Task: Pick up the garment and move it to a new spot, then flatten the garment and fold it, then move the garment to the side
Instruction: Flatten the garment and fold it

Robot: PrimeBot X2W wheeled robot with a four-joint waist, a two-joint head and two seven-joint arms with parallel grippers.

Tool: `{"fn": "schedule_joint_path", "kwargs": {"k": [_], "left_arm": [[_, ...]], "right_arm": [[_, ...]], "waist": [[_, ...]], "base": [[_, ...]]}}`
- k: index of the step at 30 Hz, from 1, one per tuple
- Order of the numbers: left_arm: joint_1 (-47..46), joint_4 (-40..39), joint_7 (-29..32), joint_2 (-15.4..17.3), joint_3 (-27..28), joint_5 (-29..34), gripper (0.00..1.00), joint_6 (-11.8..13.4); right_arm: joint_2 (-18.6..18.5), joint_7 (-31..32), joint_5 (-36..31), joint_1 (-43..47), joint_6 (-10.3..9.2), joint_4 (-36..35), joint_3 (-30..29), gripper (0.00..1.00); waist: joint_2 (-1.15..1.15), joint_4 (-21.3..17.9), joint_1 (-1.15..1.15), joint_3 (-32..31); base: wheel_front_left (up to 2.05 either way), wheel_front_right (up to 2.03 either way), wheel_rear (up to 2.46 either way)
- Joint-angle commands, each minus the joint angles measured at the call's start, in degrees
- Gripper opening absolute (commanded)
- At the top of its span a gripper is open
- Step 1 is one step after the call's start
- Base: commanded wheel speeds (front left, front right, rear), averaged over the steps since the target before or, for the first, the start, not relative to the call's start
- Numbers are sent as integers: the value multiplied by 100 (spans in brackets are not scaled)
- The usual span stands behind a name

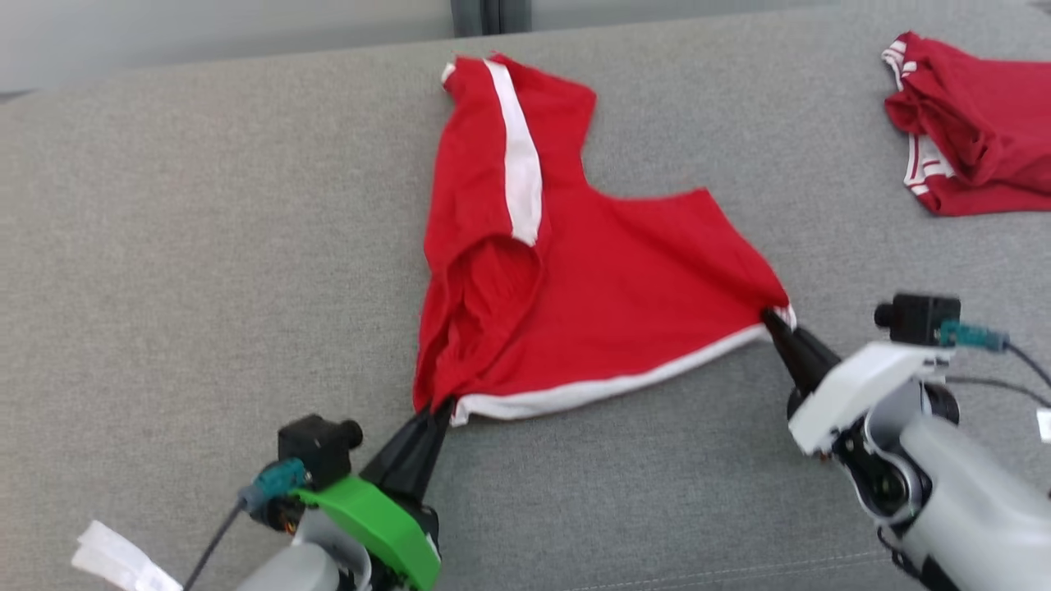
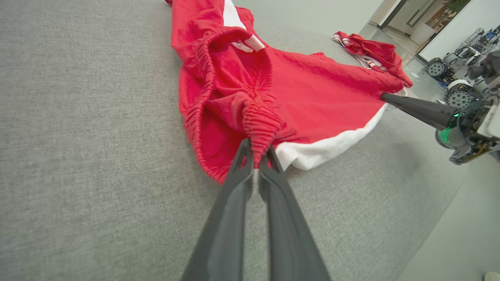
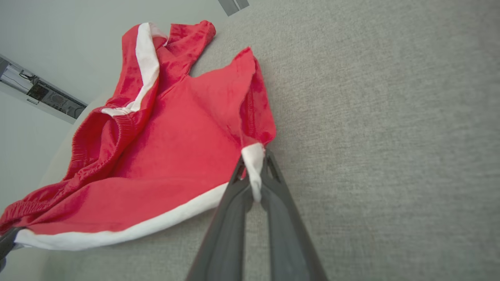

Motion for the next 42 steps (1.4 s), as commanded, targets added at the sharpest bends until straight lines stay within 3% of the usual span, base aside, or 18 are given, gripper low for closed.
{"fn": "schedule_joint_path", "kwargs": {"k": [1, 13, 25, 31, 35, 42], "left_arm": [[183, -26, -14, 3, -66, 69, 0, 47], [668, -166, 64, -125, -390, 52, 0, 104], [415, -492, 356, -316, -466, -195, 0, -137], [-48, -955, 793, -561, -154, -1029, 0, -438], [-856, -1177, 1146, -565, 205, -1401, 0, -532], [-2852, -411, 1827, -752, 1215, -2403, 0, -594]], "right_arm": [[-53, -40, -3, 287, -3, -86, -49, 0], [185, 5, -121, 1681, -3, -605, -822, 0], [397, 488, -778, 1340, -3, -1102, -1674, 0], [564, 950, -1079, 433, -3, -1239, -2066, 0], [795, 1291, -1188, -545, -3, -1013, -2325, 0], [1405, 1736, -1483, -2945, -3, 361, -2828, 0]], "waist": [[0, 6, 0, -341], [0, -65, 0, -628], [0, -53, 0, -669], [0, -2, 0, -475], [0, 53, 0, -239], [0, 102, 0, 477]], "base": [[0, 0, 0], [0, 0, 0], [0, 0, 0], [0, 0, 0], [0, 0, 0], [0, 0, 0]]}}
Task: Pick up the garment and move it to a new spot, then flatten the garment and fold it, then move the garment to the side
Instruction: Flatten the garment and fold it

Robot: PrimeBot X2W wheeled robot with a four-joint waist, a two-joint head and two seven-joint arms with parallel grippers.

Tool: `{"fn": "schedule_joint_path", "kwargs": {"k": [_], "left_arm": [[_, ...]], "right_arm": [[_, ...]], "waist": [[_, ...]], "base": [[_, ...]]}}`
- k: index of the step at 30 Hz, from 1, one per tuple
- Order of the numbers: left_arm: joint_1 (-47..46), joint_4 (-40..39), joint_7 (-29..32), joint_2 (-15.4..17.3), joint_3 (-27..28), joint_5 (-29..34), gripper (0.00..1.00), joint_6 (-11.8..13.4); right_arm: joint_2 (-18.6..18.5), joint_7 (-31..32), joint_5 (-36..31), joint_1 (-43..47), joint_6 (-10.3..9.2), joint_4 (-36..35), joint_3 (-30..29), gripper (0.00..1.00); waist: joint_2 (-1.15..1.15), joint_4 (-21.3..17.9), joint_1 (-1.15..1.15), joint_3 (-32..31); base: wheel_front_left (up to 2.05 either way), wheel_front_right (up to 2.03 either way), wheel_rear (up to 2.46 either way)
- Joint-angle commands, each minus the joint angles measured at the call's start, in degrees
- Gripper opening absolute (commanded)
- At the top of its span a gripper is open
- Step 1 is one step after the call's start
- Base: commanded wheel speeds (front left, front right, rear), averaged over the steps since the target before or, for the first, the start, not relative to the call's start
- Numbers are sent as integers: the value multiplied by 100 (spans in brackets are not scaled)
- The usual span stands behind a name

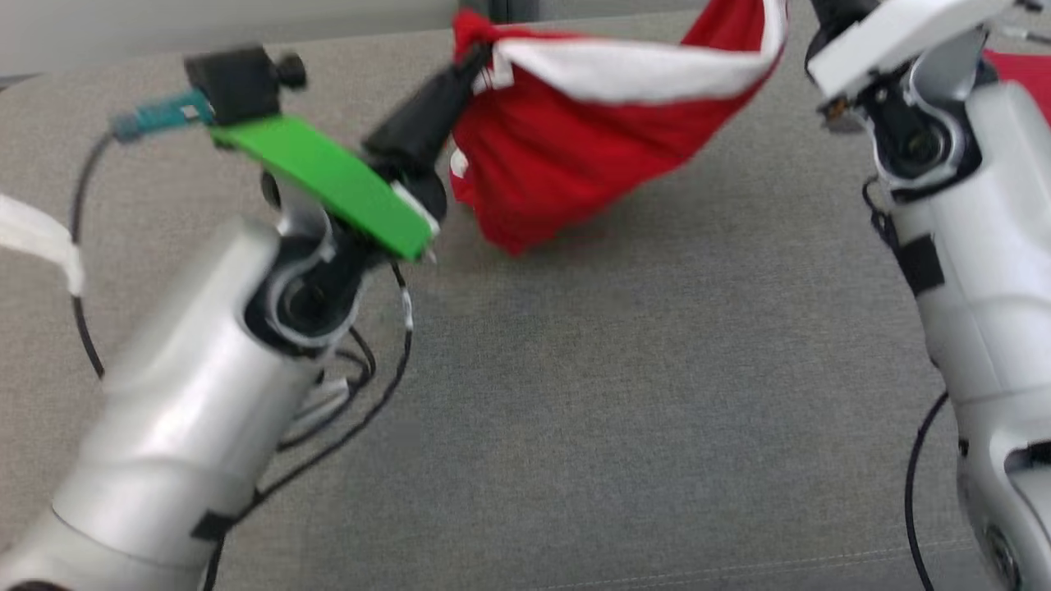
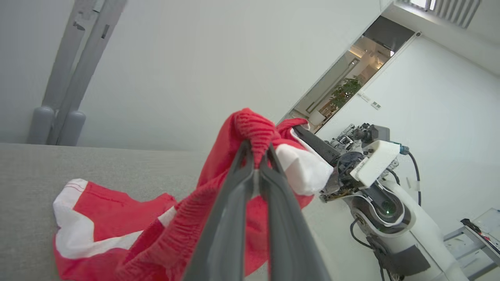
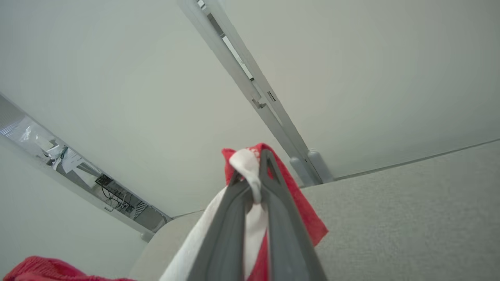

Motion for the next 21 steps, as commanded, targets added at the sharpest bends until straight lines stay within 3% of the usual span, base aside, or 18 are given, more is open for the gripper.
{"fn": "schedule_joint_path", "kwargs": {"k": [1, 7, 12, 17, 21], "left_arm": [[-472, 196, 52, -92, 190, -144, 0, -26], [-2510, 1293, -28, -330, 761, -206, 0, -65], [-3896, 1988, -311, -468, 940, -63, 0, -73], [-4649, 2259, -555, -449, 812, 88, 0, -74], [-4648, 2316, -739, -355, 796, -145, 0, -74]], "right_arm": [[73, 21, -106, -547, -3, 312, -152, 0], [457, -330, -643, -2851, -2, 1693, -554, 0], [585, -762, -1226, -4271, -3, 2466, -438, 0], [649, -1165, -1606, -5081, -3, 2974, -275, 0], [713, -1235, -1589, -5180, -3, 3174, -19, 0]], "waist": [[0, 45, 0, 511], [0, 131, 0, 1050], [0, 197, 0, 1364], [0, 195, 0, 1535], [0, 136, 0, 1724]], "base": [[0, 0, 0], [0, 0, 0], [0, 0, 0], [0, 0, 0], [0, 0, 0]]}}
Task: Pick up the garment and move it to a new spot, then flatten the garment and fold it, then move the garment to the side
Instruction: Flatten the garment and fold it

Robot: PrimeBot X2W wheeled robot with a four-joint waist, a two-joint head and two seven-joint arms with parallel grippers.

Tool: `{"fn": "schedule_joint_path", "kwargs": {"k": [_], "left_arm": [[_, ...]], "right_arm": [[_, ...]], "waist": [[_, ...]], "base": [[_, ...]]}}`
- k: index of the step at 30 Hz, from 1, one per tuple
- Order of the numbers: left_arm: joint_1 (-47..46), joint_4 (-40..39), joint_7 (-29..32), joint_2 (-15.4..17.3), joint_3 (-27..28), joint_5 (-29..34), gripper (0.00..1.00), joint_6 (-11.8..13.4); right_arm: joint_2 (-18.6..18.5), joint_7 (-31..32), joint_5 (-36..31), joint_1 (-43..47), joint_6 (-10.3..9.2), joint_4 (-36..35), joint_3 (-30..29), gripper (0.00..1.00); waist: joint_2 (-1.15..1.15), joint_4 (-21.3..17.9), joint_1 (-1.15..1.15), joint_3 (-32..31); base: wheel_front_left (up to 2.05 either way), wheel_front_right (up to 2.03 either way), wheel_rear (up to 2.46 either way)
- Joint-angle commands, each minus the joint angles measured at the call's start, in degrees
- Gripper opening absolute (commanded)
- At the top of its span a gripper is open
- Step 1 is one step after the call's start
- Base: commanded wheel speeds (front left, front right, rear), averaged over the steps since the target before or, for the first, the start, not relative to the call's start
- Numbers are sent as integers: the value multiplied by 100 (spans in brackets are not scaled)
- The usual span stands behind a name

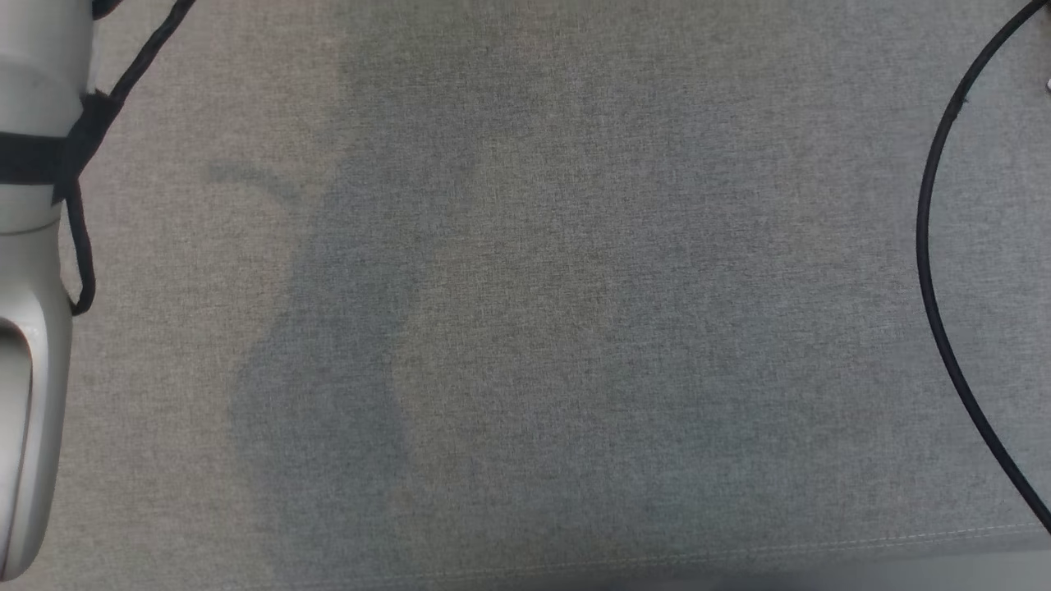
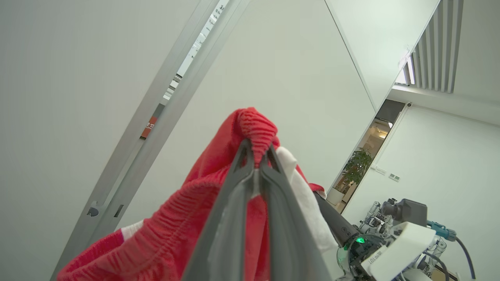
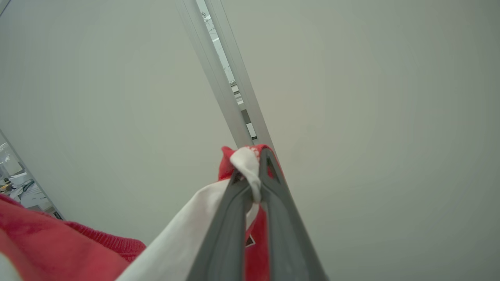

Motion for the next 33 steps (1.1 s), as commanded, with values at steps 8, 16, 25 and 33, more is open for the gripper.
{"fn": "schedule_joint_path", "kwargs": {"k": [8, 16, 25, 33], "left_arm": [[1207, -465, -358, 456, -700, -67, 0, -31], [3456, -1359, -993, 1043, -1412, 116, 0, -31], [5860, -1884, -1093, 1142, -1277, 1182, 0, 159], [7416, -1978, -1096, 1228, -1771, 1794, 0, 336]], "right_arm": [[25, 42, 635, 1143, -3, -479, 749, 0], [-658, 172, 1790, 3745, -3, -1960, 1510, 0], [-1481, 267, 2604, 6603, -3, -3335, 1742, 0], [-1757, 380, 2647, 8497, -3, -3976, 1670, 0]], "waist": [[0, -73, -1, 203], [0, -99, -1, -479], [0, -174, -1, -1249], [0, -212, -1, -1843]], "base": [[0, 0, 0], [0, 0, 0], [0, 0, 0], [0, 0, 0]]}}
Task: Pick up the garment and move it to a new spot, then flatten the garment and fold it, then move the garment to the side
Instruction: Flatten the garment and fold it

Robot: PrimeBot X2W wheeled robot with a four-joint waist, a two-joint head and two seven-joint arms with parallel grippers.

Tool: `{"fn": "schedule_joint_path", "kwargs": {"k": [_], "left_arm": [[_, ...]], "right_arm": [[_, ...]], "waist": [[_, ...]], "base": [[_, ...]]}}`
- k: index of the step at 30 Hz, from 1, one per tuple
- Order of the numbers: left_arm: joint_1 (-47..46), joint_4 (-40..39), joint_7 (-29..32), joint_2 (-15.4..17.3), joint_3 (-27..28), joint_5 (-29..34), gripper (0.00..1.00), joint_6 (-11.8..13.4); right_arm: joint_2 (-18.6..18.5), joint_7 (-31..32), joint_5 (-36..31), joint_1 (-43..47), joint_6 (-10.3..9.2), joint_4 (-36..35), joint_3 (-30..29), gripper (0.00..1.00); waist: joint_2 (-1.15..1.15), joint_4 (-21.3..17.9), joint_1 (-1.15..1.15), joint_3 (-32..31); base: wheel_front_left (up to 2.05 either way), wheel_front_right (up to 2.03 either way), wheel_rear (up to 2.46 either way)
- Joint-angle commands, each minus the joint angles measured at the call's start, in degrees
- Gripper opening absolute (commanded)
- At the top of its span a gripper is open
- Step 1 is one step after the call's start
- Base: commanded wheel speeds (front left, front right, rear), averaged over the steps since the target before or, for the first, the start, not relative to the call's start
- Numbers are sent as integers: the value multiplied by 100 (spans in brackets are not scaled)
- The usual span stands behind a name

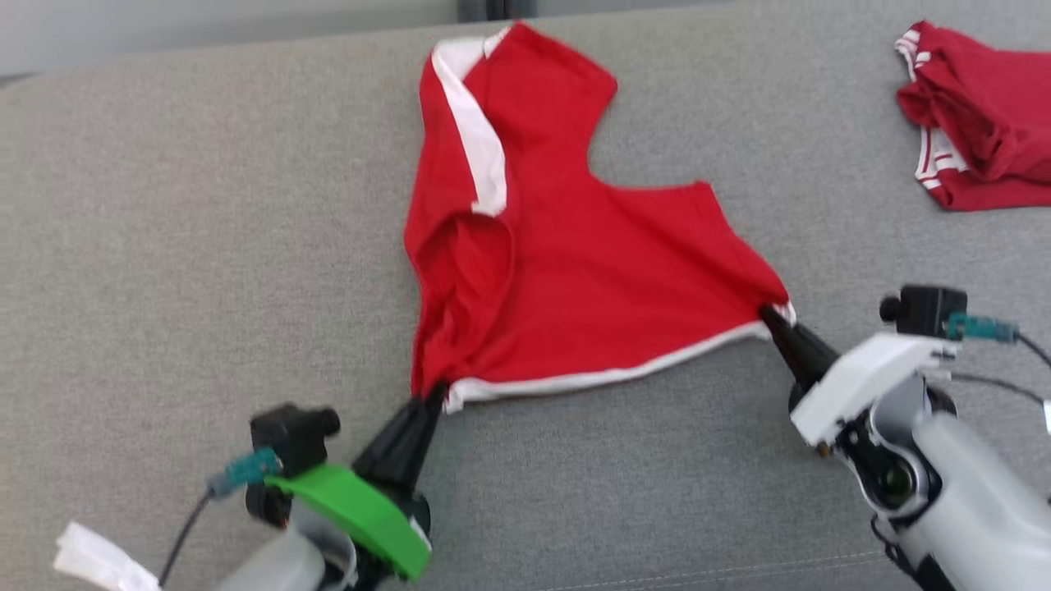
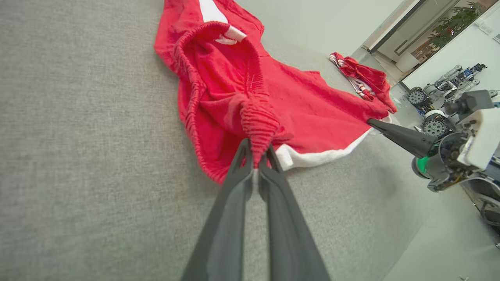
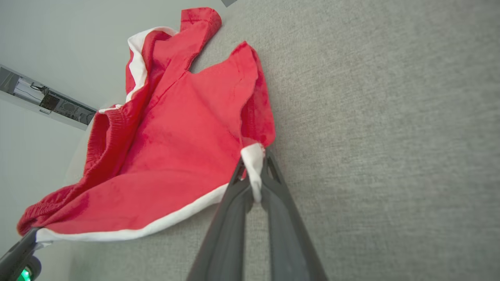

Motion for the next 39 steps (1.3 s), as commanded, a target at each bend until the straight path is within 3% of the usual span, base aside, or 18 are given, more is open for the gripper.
{"fn": "schedule_joint_path", "kwargs": {"k": [1, 12, 23, 31, 35, 39], "left_arm": [[210, -10, -15, 63, -61, 95, 0, 60], [804, 30, -15, -23, -436, 366, 0, 179], [834, 75, -16, -129, -381, 353, 0, 75], [346, -53, 235, -280, -255, -132, 0, -185], [-334, -195, 603, -247, -53, -486, 0, -282], [-1352, -247, 1283, -334, 223, -1117, 0, -323]], "right_arm": [[-13, -14, -9, 274, -3, -94, -80, 0], [215, 72, -511, 1723, -3, -606, -706, 0], [660, 369, -974, 1966, -3, -1018, -1402, 0], [878, 781, -1081, 1260, -3, -1250, -1736, 0], [981, 1122, -1051, 303, -3, -1074, -1927, 0], [1181, 1443, -1078, -1111, -3, -344, -2355, 0]], "waist": [[0, -46, 0, -368], [0, -11, 0, -641], [0, -4, 0, -772], [0, -1, 0, -766], [0, -11, 0, -621], [0, 15, 0, -382]], "base": [[0, 0, 0], [0, 0, 0], [0, 0, 0], [0, 0, 0], [0, 0, 0], [0, 0, 0]]}}
